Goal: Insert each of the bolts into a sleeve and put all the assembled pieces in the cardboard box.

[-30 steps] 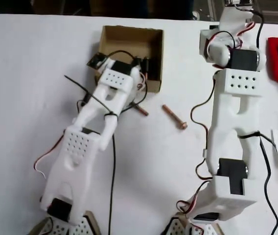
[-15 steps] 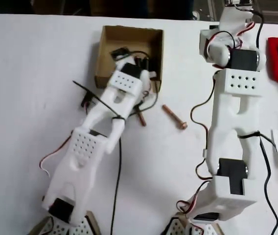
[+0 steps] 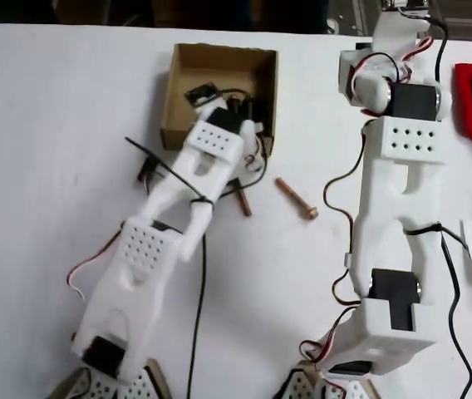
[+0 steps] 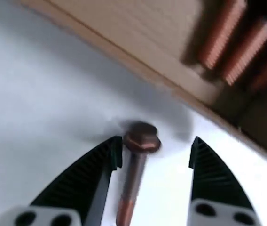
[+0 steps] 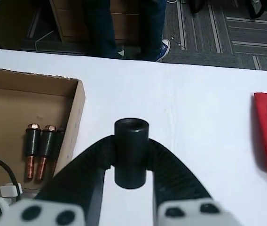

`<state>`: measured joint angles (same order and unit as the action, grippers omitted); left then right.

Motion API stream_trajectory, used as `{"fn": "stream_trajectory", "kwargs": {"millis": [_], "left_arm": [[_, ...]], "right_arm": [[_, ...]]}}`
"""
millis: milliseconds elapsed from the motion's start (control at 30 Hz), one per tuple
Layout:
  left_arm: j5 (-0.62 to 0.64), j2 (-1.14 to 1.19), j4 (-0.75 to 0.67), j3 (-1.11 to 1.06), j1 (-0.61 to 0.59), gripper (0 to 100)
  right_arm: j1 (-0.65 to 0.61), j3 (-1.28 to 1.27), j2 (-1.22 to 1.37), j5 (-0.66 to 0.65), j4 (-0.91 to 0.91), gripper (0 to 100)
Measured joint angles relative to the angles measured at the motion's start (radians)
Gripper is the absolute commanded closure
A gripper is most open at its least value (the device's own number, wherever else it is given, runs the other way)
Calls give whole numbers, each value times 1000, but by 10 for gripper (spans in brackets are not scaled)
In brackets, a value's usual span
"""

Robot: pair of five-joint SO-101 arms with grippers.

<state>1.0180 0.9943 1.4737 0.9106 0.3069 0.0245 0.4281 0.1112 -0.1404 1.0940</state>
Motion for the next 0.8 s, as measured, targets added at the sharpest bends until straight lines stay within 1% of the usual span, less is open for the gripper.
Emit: {"fn": "stream_trajectory", "kwargs": {"millis": [133,300,467,533,700,800], "left_arm": [[20,0,-11,0,-34,752],[-37,0,-15,0,-37,752],[-48,0,-15,0,-37,756],[-48,0,-15,0,-37,795],[-64,2,-29,0,-37,972],[-146,18,-49,11,-31,964]], "right_arm": [[0,0,0,0,0,978],[0,0,0,0,0,978],[0,0,0,0,0,978],[0,0,0,0,0,978],[0,0,0,0,0,978],[0,0,0,0,0,978]]}}
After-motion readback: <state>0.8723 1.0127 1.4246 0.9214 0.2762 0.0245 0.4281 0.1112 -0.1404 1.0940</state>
